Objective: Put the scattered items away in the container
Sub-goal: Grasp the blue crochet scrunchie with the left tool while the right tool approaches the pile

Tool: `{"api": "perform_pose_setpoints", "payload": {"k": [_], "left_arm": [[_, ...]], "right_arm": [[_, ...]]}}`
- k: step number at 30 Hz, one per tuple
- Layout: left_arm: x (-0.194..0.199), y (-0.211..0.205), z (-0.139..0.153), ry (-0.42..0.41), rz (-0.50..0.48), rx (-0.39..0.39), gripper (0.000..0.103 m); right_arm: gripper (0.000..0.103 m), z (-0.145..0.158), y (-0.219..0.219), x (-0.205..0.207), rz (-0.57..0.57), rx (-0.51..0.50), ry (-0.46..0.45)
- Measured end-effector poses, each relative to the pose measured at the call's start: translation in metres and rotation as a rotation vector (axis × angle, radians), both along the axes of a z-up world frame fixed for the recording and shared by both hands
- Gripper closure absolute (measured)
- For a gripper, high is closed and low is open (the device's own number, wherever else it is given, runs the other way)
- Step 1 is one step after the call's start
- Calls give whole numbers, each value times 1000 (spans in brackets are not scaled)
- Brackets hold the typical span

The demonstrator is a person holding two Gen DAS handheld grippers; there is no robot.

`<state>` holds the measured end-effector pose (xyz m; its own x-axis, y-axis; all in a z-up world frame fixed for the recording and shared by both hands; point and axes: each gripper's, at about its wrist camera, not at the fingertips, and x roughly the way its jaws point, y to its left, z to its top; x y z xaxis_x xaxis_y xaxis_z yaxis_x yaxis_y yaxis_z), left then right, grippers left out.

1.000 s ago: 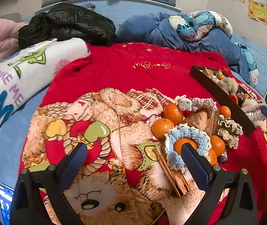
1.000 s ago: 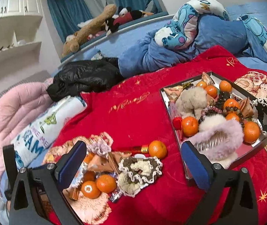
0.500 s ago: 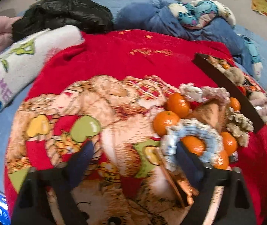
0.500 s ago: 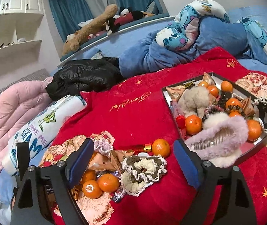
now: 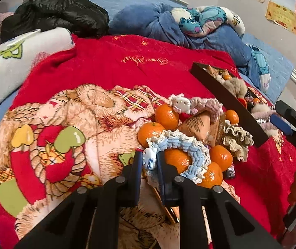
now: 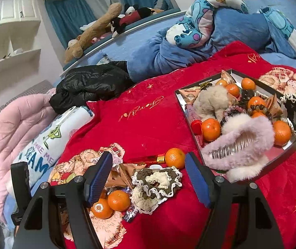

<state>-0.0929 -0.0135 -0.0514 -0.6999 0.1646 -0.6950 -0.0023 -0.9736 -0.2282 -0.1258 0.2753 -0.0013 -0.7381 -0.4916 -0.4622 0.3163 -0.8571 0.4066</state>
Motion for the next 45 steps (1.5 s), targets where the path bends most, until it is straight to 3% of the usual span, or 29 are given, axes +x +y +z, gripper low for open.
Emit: {"api": "perform_pose_setpoints", "payload": {"k": [3,6,15,21,23,29,34,40,43,45], "left_arm": [[6,-1,7,29,57,-77,88],[15,-6,15,68,85,-71,88],[24,-16,29,111,164,-69,88],[30,-20,34,131,163,-46,88],[30,-22,35,132,163,-36,88],[31,-28,35,129,179,-13,88],[33,-24,37,132,174,-10,88],[35,-21,38,134,173,-9,88],[35,-21,38,129,172,-4,88],[34,-21,38,128,166,-3,88]], "right_arm": [[30,0,0,-1,56,-32,2],[30,-1,-2,-1,88,-27,1],[32,-20,-42,-3,130,218,4],[46,-36,-56,-6,139,315,-45],[58,-41,-57,-8,123,339,-56],[84,-46,-46,-16,76,323,-98],[95,-39,-40,-13,40,290,-58],[95,-22,-26,-7,34,214,-13],[89,-19,-35,-3,63,275,8],[67,-21,-41,0,68,303,16]]}}
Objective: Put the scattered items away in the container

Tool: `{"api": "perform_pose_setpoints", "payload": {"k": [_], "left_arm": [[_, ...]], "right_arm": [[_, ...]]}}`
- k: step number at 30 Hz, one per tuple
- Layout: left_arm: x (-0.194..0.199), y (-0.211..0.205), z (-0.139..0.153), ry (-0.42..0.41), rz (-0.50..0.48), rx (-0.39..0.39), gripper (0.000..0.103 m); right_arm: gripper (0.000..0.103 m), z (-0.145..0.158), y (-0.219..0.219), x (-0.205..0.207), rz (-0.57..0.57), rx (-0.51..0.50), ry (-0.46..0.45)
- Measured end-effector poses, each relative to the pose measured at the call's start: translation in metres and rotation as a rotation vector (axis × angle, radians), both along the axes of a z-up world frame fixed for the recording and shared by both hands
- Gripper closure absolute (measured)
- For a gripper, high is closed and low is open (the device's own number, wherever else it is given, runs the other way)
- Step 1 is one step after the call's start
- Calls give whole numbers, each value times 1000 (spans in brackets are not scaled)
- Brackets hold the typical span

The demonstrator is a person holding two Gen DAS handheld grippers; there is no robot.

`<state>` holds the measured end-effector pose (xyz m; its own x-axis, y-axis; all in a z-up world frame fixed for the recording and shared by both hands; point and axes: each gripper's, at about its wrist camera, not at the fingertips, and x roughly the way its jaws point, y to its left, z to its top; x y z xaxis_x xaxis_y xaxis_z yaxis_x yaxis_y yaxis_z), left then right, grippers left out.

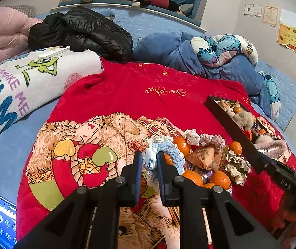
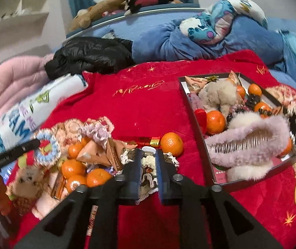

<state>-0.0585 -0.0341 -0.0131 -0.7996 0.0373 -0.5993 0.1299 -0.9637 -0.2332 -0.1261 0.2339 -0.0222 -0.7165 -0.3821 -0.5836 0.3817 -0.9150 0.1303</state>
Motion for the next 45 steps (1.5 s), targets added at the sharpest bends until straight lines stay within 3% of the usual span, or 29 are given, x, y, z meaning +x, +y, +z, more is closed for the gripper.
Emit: {"api": "perform_pose_setpoints", "payload": {"k": [1,7,18,22,28,38,45], "left_arm": [[0,1,0,-2,-2,-1,88],[-3,2,-1,-10,-15,0,88],[-5,-2,-4,-34,-12,17,88],[-5,-2,-5,-36,-13,19,88],[-4,3,-1,-12,-28,18,88],[0,13,6,17,-52,18,88],[3,24,13,30,-77,29,88]], "right_arm": [[58,-1,-2,2,-2,14,6],[59,-12,-15,4,-1,120,0],[75,-33,-15,-7,-9,159,-79],[90,-32,-8,-9,-38,138,-85],[93,-6,14,1,-125,-4,16],[93,16,37,0,-153,-198,31],[93,23,53,1,-164,-261,33]]}}
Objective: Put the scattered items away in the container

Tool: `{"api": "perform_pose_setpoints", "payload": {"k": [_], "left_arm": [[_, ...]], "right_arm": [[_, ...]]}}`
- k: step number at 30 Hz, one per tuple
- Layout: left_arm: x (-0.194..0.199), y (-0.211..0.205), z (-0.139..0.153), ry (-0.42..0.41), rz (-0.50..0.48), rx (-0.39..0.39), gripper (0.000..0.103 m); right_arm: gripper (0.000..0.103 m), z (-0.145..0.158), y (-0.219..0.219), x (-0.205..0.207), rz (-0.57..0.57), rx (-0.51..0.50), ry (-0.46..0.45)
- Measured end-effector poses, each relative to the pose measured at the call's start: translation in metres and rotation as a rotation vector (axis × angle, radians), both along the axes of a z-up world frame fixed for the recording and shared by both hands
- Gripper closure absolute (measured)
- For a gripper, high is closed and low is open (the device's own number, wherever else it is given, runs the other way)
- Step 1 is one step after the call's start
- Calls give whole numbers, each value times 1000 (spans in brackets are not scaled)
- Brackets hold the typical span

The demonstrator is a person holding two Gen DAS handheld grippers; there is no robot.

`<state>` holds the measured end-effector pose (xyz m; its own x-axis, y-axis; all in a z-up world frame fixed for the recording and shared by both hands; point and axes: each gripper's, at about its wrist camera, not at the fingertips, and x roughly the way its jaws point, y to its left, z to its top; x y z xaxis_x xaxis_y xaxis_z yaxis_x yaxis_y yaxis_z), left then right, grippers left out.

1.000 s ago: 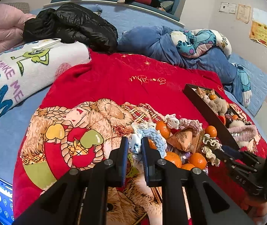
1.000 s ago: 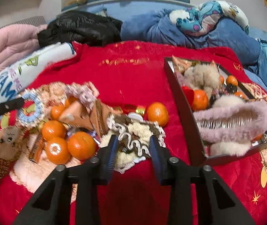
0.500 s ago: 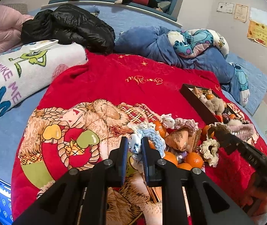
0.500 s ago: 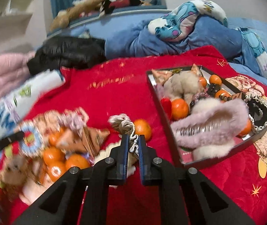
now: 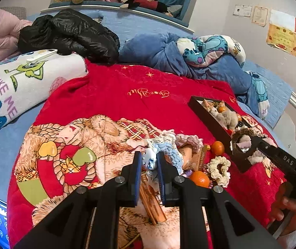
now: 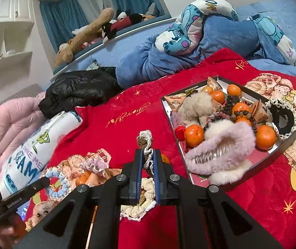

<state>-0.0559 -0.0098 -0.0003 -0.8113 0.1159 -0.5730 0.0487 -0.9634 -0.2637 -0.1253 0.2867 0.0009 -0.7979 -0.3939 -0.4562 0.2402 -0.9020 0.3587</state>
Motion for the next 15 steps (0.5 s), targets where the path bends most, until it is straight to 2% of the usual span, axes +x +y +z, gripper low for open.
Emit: {"api": "perform_pose_setpoints", "payload": {"k": [10,15], "left_arm": [[1,46,14,29,-53,22,88],[-4,101,19,49,-143,27,88]], "right_arm": [[93,18,42,13,-45,-59,47],[93,26,73,27,-77,-91,68]]}}
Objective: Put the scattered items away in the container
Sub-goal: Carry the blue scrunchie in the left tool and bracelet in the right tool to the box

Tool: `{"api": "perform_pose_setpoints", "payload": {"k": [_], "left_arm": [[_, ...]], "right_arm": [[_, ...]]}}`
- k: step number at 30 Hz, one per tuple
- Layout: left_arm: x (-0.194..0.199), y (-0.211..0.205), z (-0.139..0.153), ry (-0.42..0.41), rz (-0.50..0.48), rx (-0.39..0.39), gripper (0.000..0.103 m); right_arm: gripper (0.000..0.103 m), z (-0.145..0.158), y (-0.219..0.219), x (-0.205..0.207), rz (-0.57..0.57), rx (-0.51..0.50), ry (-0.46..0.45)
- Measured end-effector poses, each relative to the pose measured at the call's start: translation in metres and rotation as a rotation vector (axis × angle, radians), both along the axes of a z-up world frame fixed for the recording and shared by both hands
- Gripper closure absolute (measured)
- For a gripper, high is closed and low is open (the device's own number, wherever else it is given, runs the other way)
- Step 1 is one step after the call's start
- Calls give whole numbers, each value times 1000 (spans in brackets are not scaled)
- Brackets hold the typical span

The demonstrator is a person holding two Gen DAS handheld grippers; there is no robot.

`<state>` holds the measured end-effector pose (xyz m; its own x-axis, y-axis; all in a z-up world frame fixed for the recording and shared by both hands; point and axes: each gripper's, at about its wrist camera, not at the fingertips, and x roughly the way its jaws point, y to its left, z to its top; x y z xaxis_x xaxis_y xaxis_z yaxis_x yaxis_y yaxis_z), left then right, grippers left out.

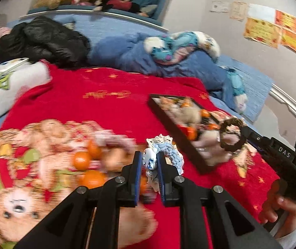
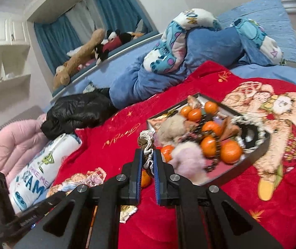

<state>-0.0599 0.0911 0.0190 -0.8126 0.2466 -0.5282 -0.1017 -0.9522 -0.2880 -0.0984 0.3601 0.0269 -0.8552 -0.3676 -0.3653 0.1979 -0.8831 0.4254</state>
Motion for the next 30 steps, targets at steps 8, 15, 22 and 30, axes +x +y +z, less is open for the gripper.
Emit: {"api": "perform_pose_setpoints", "payload": {"k": [8,15,22,30], "left_arm": [[1,94,8,36,-175,-15,88],[-1,124,5,24,-213,-34,88],[-6,128,3,5,-188,-50,88],[-7,118,8,16,-171,-52,88]], "right_arm": [[92,8,67,19,-99,-29,13],[92,10,110,33,-157,-45,16],[92,8,114,33,-159,-37,8],[92,14,90,32,-113,1,6]]}}
